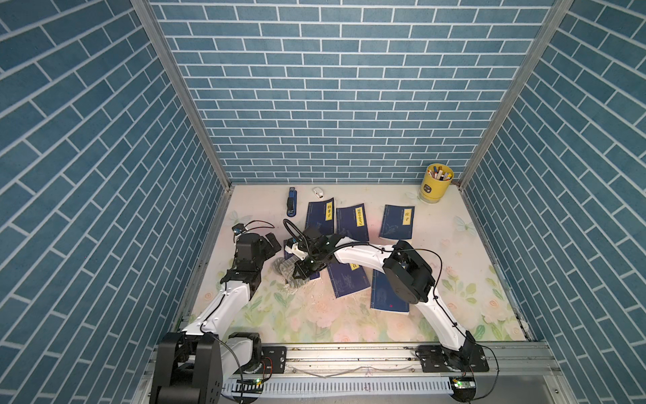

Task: Wipe the cover of the book
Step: Wipe the dirt from the cover of the book.

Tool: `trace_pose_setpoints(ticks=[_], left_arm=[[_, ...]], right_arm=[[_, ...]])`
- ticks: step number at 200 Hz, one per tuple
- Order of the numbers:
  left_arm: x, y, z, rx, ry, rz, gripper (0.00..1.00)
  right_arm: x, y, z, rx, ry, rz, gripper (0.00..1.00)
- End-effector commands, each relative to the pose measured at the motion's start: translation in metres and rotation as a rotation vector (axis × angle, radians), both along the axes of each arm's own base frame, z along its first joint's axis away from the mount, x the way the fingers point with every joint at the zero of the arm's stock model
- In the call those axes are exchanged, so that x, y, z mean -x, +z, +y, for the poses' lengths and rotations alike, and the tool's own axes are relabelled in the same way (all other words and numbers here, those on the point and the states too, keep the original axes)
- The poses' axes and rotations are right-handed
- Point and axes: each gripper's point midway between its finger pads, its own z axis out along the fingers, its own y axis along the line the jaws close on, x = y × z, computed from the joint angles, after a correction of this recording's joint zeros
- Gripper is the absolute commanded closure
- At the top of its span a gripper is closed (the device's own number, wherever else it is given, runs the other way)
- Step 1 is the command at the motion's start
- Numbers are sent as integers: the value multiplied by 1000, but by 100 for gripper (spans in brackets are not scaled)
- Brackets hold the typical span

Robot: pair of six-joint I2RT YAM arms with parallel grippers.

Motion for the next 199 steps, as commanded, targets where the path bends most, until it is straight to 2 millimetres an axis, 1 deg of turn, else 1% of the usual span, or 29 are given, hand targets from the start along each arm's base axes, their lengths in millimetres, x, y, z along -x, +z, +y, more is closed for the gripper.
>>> trace_pose_setpoints(ticks=[1, 3, 14, 26, 44, 53, 61, 66, 80, 93, 102, 124, 141, 155, 176, 187, 199], left_arm=[[1, -3, 4, 0, 15, 0, 0], [2, -4, 4, 1, 15, 1, 0], [2, -2, 3, 2, 14, -3, 0], [2, -2, 3, 3, 14, -4, 0], [3, -1, 3, -2, 12, -4, 0], [3, 0, 3, -1, 13, -5, 0], [3, -1, 3, 1, 13, -4, 0], [3, -1, 3, 3, 11, -3, 0], [2, -3, 2, 6, 9, 0, 0], [1, -4, 2, 7, 5, 3, 0], [1, -6, 1, 8, 3, 6, 0], [1, -8, 0, 15, -3, 10, 0], [-1, -13, -3, 20, -17, 25, 0], [-3, -15, -5, 25, -27, 32, 0], [-5, -19, -8, 35, -39, 38, 1], [-6, -21, -9, 40, -45, 41, 1], [-6, -24, -11, 41, -53, 49, 2]], right_arm=[[16, -65, -41, 220, 1, 73, 100], [14, -63, -39, 214, 0, 69, 100], [9, -66, -35, 214, -1, 71, 100], [-5, -66, -30, 204, -23, 70, 100], [-35, -70, -27, 190, -82, 75, 100], [-53, -71, -29, 189, -113, 71, 100], [-65, -75, -31, 199, -129, 70, 100], [-73, -73, -30, 196, -137, 61, 100], [-86, -70, -32, 209, -140, 36, 100], [-92, -65, -35, 221, -132, 9, 100], [-91, -60, -35, 219, -125, 4, 100], [-74, -58, -44, 228, -107, 15, 100], [-53, -60, -57, 254, -97, 22, 100], [-30, -64, -68, 284, -84, 36, 100], [-3, -63, -87, 306, -93, 55, 100], [4, -62, -96, 310, -114, 68, 100], [7, -60, -105, 317, -133, 64, 100]])
